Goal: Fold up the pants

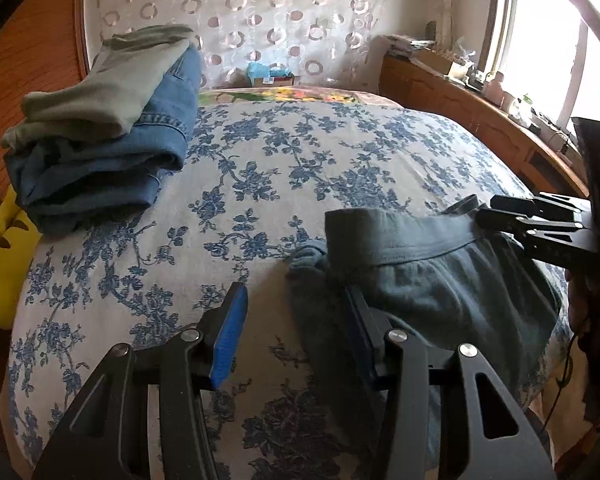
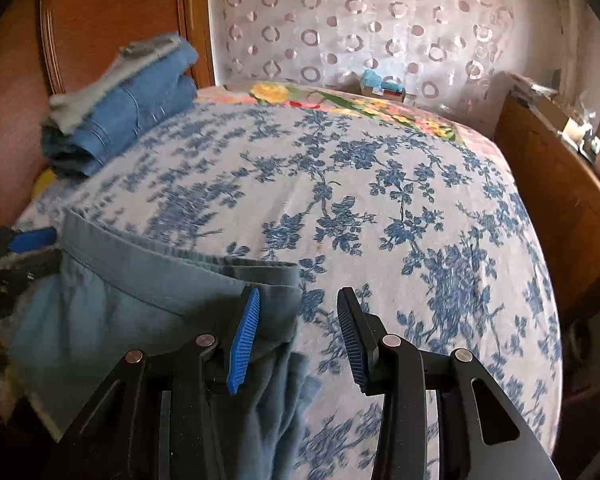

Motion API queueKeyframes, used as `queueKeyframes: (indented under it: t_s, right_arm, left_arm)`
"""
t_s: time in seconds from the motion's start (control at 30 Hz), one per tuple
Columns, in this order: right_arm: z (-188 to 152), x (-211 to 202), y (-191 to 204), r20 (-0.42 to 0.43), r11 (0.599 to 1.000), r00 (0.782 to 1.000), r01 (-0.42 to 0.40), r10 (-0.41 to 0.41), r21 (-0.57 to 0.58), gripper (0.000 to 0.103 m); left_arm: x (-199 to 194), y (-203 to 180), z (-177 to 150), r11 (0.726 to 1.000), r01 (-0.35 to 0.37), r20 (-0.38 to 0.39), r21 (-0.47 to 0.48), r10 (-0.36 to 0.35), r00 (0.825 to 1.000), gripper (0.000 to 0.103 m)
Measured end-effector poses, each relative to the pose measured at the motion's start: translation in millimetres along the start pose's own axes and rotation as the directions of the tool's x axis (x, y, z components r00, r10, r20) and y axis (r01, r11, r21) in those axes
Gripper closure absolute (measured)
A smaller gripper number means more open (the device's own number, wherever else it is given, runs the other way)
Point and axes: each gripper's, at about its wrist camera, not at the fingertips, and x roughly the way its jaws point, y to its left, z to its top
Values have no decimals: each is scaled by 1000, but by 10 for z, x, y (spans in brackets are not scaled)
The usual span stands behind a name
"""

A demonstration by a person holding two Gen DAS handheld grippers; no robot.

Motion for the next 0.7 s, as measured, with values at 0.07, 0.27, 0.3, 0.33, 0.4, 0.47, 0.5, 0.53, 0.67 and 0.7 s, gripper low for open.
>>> queueKeyframes:
  t_s: [0.07, 0.27, 0.3, 0.33, 0.4, 0.47, 0.5, 0.53, 0.67, 0.7]
  right_arm:
    - [17, 46, -15, -12, 1000, 1000, -8, 8, 4, 61]
    - [-29, -89, -38, 16, 999, 999, -33, 33, 36, 61]
    - [-64, -154, -47, 26, 998, 999, -47, 46, 41, 61]
    - [-105, -221, -44, 36, 997, 998, -61, 59, 42, 61]
    - [-206, -345, -41, 52, 996, 996, -80, 78, 45, 61]
    - [-332, -467, -35, 60, 993, 993, -106, 103, 46, 61]
    - [-392, -520, -33, 62, 992, 992, -117, 114, 45, 61]
    - [-464, -570, -25, 61, 991, 991, -124, 122, 41, 61]
    - [-675, -720, -76, 52, 989, 989, -143, 140, 49, 61]
    - [-713, -741, -82, 48, 987, 988, -151, 148, 56, 61]
  left_arm:
    - [-17, 20, -3, 1000, -1, 3, -4, 1, 1000, 53]
    - [-190, 20, -41, 999, 44, 37, -18, -43, 998, 53]
    - [-228, 2, -56, 999, 53, 43, -13, -52, 998, 53]
    - [-278, -28, -83, 998, 64, 48, -6, -63, 997, 53]
    - [-344, -69, -140, 997, 78, 50, 4, -78, 996, 53]
    - [-406, -118, -204, 995, 94, 49, 16, -95, 994, 53]
    - [-435, -141, -252, 995, 102, 47, 21, -103, 994, 53]
    - [-451, -159, -282, 994, 107, 44, 22, -108, 993, 53]
    - [-493, -235, -414, 991, 131, 27, 35, -132, 991, 53]
    - [-495, -251, -437, 990, 131, 23, 42, -132, 991, 53]
